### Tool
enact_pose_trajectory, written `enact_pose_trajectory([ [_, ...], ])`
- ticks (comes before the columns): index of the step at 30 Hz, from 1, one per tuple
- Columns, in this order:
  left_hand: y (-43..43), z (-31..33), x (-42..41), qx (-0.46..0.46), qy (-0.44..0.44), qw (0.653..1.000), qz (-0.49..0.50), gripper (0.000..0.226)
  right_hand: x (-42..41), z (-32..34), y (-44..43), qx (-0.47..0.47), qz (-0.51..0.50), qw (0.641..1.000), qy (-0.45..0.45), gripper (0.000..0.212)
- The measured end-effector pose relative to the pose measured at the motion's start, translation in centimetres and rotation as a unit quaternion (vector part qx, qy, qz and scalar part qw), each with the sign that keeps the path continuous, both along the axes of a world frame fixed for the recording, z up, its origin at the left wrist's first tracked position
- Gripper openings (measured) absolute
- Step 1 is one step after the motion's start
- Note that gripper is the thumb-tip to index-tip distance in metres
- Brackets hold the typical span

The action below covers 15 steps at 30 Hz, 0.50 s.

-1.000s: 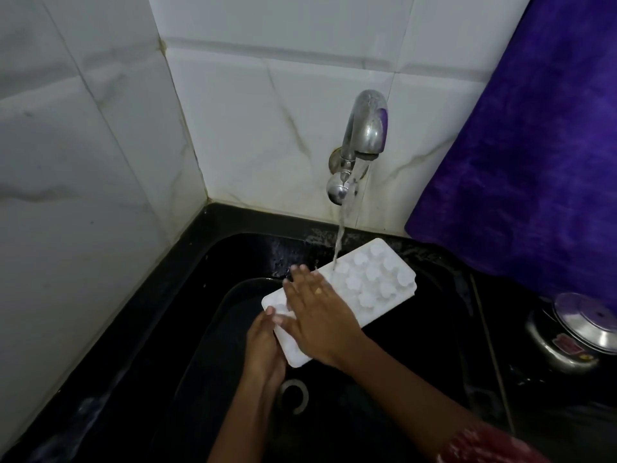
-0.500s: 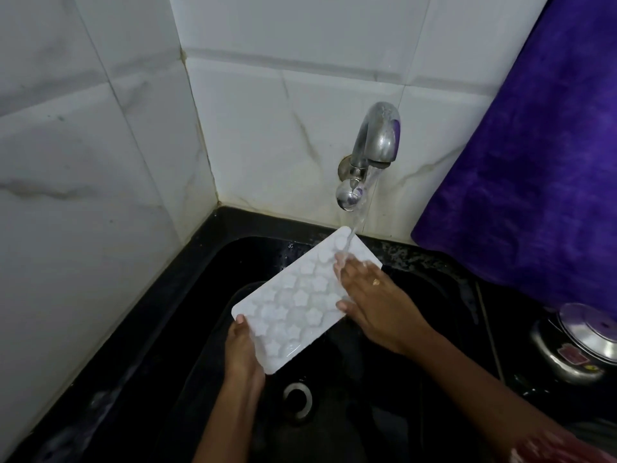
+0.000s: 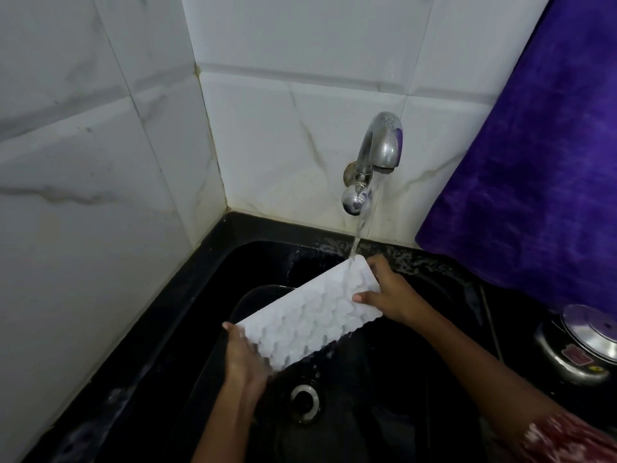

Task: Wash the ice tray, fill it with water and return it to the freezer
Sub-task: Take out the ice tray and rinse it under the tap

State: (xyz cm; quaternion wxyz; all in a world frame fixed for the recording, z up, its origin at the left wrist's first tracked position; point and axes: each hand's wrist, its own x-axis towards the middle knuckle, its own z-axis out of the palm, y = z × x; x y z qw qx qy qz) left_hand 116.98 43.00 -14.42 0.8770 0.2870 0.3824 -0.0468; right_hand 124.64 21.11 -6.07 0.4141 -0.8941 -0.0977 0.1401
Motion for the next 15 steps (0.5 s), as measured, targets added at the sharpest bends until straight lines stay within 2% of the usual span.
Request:
enact_pose_trajectory([
  [3,0.1,0.5,0.0,-0.004,-0.009,1.0,-0.007,0.071,-0.4,-0.7,0.4,-0.015,0.007,0.999,-0.038,0.042],
  [8,1.0,0.1,-0.3,0.067,0.037,0.995,-0.057,0.036,-1.0,-1.6,0.4,0.018,-0.02,0.995,-0.1,0.03],
  [9,1.2,0.0,-0.5,0.068,0.041,0.995,-0.064,0.03,-1.1,-1.9,0.4,0.025,-0.022,0.994,-0.101,0.029],
  [13,1.7,0.3,-1.2,0.076,0.039,0.995,-0.046,0.015,-1.4,-2.4,-0.3,0.001,-0.002,0.996,-0.092,0.049],
  [15,1.8,0.5,-1.2,0.076,0.016,0.997,-0.011,0.015,-1.7,-2.6,-0.8,-0.013,0.015,0.997,-0.075,0.04],
])
